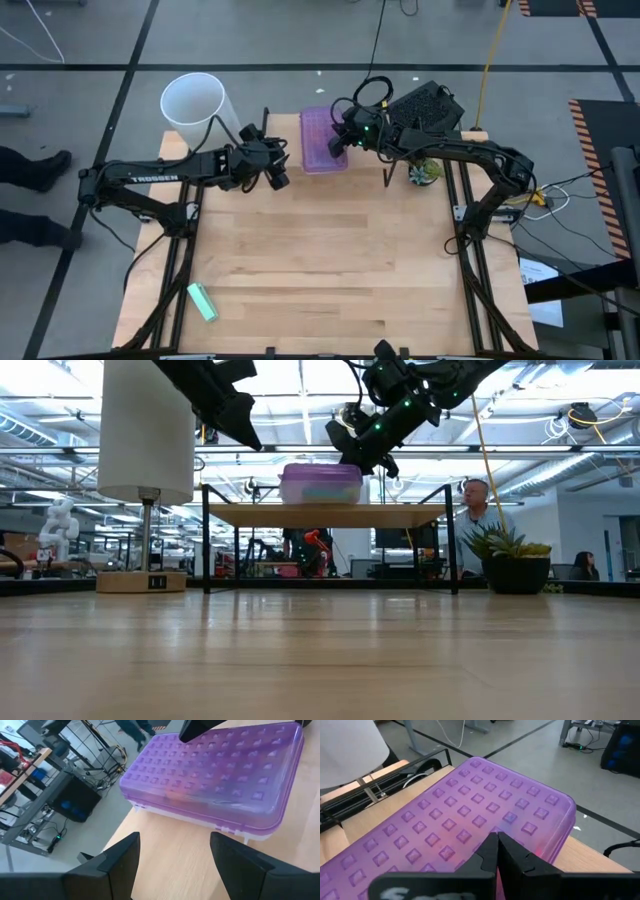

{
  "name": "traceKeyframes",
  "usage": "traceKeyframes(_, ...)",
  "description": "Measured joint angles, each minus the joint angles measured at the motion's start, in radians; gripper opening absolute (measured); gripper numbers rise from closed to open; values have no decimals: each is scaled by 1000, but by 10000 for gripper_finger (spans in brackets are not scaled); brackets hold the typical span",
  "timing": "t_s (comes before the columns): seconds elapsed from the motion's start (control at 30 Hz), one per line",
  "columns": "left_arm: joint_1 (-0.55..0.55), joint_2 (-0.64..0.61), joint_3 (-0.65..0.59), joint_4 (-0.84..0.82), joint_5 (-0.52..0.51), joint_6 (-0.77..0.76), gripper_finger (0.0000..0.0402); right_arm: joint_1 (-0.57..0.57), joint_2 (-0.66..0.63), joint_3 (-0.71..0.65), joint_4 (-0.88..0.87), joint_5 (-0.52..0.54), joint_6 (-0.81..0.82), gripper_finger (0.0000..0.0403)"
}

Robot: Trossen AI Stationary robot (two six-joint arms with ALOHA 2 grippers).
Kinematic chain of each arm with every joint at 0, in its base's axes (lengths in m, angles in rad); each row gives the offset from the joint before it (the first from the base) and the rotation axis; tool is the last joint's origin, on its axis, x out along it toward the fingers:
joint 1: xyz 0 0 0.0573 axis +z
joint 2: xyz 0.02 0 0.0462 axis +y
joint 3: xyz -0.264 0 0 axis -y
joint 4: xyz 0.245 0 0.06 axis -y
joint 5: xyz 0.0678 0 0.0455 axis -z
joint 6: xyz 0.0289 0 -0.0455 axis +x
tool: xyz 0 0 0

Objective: Pack school essentials
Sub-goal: Put the transparent violet supply box on the shelf

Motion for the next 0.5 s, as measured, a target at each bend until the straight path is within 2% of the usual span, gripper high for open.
traceKeyframes(0.5, 0, 0, 0, -1, 5, 6, 246, -32, -5, -3, 63, -12, -2, 0)
